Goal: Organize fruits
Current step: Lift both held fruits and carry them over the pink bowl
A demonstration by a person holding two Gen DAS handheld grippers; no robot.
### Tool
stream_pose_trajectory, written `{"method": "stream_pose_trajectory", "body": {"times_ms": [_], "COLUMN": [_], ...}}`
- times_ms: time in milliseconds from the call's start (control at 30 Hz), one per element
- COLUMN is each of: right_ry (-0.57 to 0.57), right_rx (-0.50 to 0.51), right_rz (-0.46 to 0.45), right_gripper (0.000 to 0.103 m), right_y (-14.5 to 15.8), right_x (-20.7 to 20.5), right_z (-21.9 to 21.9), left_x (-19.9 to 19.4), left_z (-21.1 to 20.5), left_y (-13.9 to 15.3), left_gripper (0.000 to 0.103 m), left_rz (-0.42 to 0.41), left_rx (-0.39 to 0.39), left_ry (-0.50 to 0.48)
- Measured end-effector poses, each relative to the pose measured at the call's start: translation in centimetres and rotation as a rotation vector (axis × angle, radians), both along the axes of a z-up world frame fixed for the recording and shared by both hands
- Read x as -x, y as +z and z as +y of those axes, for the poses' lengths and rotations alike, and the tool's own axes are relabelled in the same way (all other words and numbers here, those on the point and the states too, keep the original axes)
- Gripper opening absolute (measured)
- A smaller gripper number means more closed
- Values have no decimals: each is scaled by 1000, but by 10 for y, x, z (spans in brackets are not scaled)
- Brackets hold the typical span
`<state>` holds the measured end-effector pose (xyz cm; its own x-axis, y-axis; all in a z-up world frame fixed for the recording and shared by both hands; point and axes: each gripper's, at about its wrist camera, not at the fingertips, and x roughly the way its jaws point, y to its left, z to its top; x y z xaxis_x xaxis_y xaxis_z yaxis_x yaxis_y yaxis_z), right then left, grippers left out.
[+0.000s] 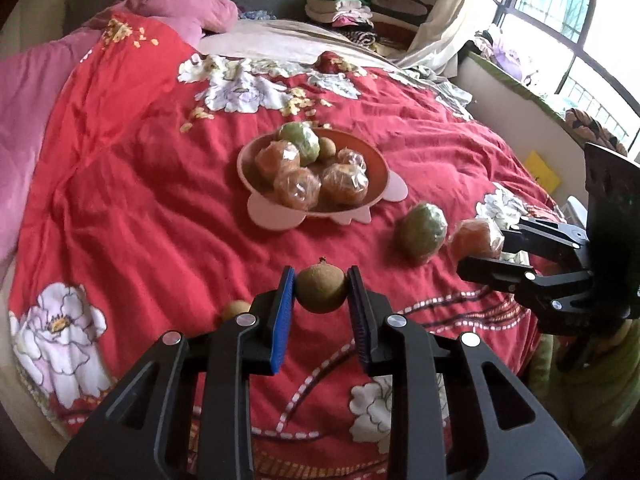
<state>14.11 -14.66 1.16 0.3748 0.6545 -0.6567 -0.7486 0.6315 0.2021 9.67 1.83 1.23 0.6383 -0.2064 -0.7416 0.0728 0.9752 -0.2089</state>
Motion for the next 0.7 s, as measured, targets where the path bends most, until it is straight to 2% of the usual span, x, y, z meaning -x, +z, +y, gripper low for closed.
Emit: {"method": "stream_pose_trajectory", "body": {"times_ms": [467, 700], "right_ry": [-49, -92], "right_rx": [-24, -16], "right_rz": [-33, -35], "right_gripper": [39, 39], "right_y": [25, 29], "right_x": [-30, -53], "right_z": [-5, -10], "left_x": [-34, -53], "left_z": [-13, -20], "left_y": [5, 2], "left_gripper": [19, 19], "left_rz": [-15, 6], "left_rx": [-7, -16], "left_ry": [-32, -55]}}
